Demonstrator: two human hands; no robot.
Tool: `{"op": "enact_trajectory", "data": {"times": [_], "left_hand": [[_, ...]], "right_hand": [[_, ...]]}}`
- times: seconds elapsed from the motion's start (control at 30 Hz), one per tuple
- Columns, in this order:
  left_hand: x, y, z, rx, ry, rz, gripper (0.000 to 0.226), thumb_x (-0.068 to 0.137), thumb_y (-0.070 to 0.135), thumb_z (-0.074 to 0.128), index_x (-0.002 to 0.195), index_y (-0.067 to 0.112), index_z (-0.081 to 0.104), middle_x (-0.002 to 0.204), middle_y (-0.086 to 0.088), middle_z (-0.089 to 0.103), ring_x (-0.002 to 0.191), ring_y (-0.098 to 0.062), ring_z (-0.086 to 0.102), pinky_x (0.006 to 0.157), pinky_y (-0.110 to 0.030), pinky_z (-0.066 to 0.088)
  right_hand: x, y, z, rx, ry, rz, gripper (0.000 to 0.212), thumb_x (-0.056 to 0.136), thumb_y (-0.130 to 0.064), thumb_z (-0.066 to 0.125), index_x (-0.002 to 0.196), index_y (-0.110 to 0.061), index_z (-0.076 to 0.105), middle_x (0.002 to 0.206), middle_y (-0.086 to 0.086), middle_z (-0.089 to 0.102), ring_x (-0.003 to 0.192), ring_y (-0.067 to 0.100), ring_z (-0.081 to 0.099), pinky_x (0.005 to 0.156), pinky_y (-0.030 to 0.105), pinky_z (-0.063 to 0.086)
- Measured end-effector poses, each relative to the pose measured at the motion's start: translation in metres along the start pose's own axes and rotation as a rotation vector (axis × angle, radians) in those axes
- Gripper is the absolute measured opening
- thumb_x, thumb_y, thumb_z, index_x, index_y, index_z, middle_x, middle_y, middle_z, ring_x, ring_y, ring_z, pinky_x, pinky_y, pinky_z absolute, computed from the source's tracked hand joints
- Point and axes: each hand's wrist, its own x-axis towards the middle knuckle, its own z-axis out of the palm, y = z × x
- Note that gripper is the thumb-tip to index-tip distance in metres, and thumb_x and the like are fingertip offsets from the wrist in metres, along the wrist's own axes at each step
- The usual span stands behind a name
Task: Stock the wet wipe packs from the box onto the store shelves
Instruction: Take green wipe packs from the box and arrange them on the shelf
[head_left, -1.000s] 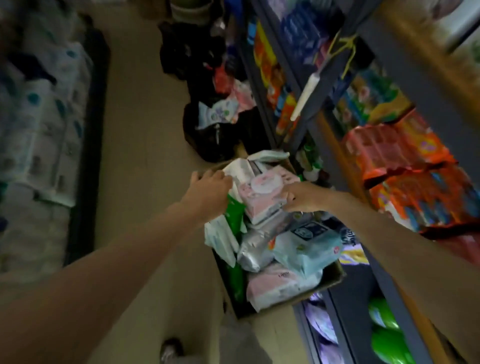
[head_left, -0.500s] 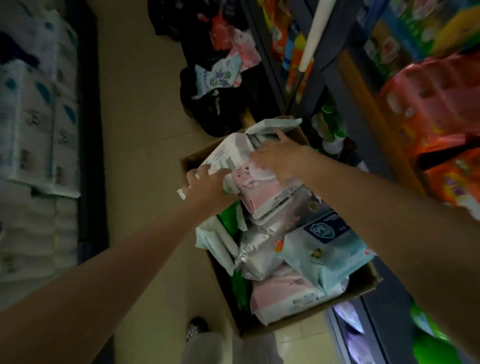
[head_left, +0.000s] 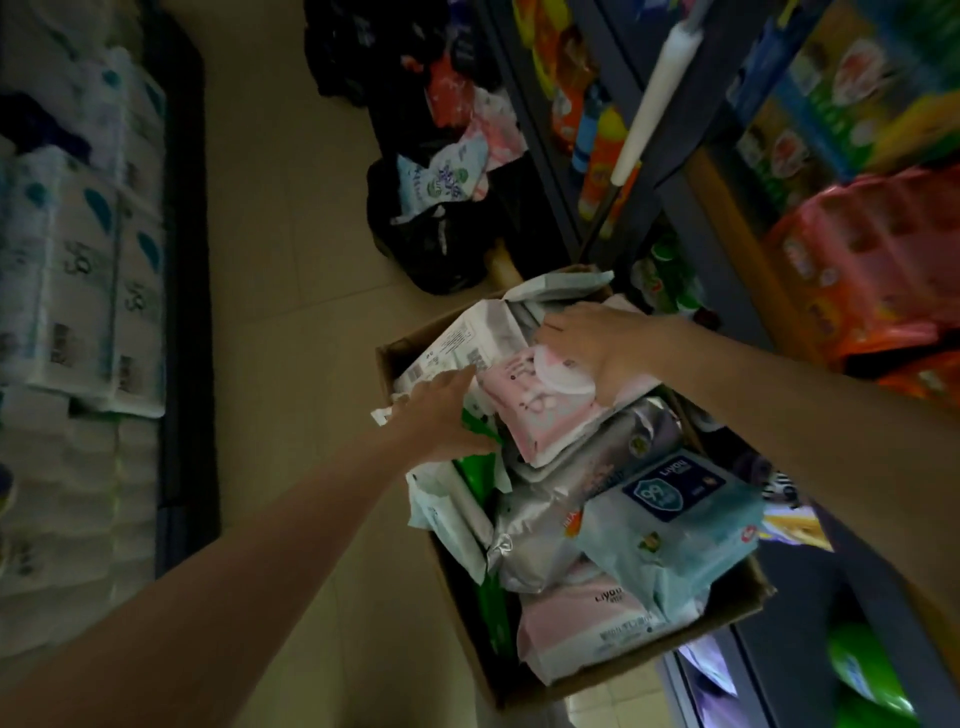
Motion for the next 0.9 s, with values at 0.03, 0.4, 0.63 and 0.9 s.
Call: {"op": "enact_trajectory", "data": {"times": [0.03,0.4,0.63,0.9], "left_hand": [[-0.002,0.002,-0.002,-0.025,-0.009,0.024,0.103,0.077,0.046,0.069,0.15,0.024,-0.002,0.157,-0.002,0.01,0.145,-0.028,0.008,0.117,-0.049,0.015],[-0.114,-0.008,-0.126,0.023,0.535,0.159,0.118,0.07,0.059,0.067,0.148,0.015,-0.01,0.156,-0.001,0.002,0.143,-0.025,0.006,0.116,-0.042,0.013],[-0.281,-0.143,-0.198,0.269,1.143,0.015,0.105,0.06,0.08,0.042,0.134,0.006,0.042,0.125,-0.011,0.052,0.109,-0.032,0.052,0.089,-0.043,0.043],[-0.562,-0.317,-0.227,0.8,1.404,-0.218,0.084,0.059,0.067,0.039,0.115,0.006,0.052,0.105,-0.012,0.061,0.093,-0.033,0.058,0.084,-0.042,0.035]], "right_hand": [[-0.01,0.0,-0.01,-0.016,-0.021,0.002,0.082,0.064,-0.027,0.08,0.13,-0.011,0.033,0.127,0.006,0.036,0.116,0.021,0.037,0.089,0.027,0.031],[-0.075,-0.104,-0.2,-0.324,0.288,0.005,0.075,0.064,-0.043,0.075,0.12,-0.011,0.037,0.109,0.002,0.035,0.1,0.019,0.034,0.089,0.032,0.032],[-0.067,-0.297,-0.325,-0.498,0.767,-0.152,0.084,0.057,-0.065,0.072,0.115,-0.012,0.043,0.115,0.004,0.044,0.107,0.023,0.043,0.096,0.033,0.032],[-0.077,-0.573,-0.413,-0.388,1.386,-0.471,0.088,0.046,-0.049,0.075,0.119,-0.009,0.045,0.11,0.008,0.051,0.1,0.03,0.051,0.09,0.038,0.041]]}}
